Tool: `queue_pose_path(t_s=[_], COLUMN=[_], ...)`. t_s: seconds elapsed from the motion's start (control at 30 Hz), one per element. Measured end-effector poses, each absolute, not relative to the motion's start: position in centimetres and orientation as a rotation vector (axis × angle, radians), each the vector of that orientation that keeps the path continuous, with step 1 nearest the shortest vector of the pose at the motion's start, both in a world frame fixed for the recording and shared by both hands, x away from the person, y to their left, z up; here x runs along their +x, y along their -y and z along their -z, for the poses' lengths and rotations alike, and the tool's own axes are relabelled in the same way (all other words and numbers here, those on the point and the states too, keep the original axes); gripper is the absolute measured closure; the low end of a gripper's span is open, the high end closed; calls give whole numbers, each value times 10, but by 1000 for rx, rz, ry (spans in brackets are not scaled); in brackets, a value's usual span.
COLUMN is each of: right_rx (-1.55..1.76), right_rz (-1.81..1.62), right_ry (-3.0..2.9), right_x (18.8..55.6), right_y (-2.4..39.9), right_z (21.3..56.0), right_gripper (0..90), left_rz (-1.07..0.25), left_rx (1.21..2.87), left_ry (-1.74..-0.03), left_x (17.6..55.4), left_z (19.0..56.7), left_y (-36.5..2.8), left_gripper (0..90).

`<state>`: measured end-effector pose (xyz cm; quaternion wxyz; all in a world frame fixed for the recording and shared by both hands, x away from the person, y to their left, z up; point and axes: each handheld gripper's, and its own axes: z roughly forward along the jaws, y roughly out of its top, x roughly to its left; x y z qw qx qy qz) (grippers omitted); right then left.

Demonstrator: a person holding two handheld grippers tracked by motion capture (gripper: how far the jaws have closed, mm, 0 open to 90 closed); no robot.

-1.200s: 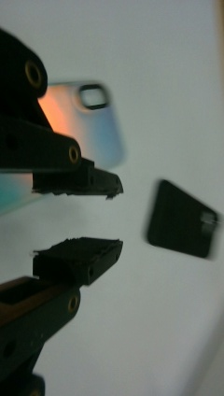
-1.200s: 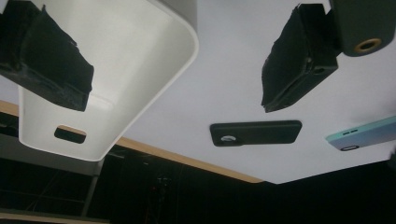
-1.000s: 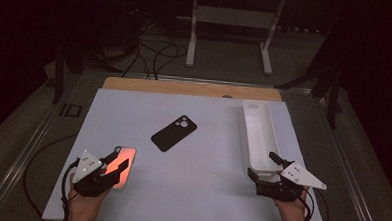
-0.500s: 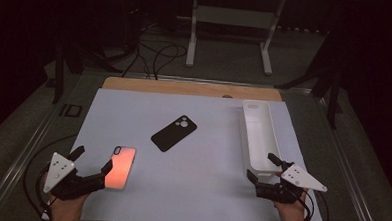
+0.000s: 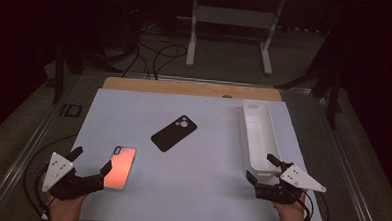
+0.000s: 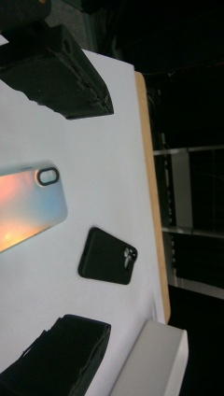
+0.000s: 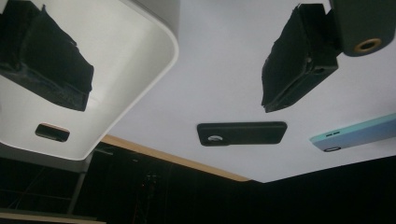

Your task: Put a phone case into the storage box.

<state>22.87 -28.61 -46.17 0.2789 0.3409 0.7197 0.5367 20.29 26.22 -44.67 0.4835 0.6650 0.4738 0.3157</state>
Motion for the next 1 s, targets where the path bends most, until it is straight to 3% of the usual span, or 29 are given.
queue_pose_path(t_s=[1.0], right_rx=[920], right_rz=[-1423], right_ry=[-1942], right_x=[230], right_y=[284], right_z=[463], right_gripper=[90], left_rz=[-606], left_rx=[1916], left_ry=[-1315], left_x=[234], left_z=[485], left_y=[-234], left_gripper=[0])
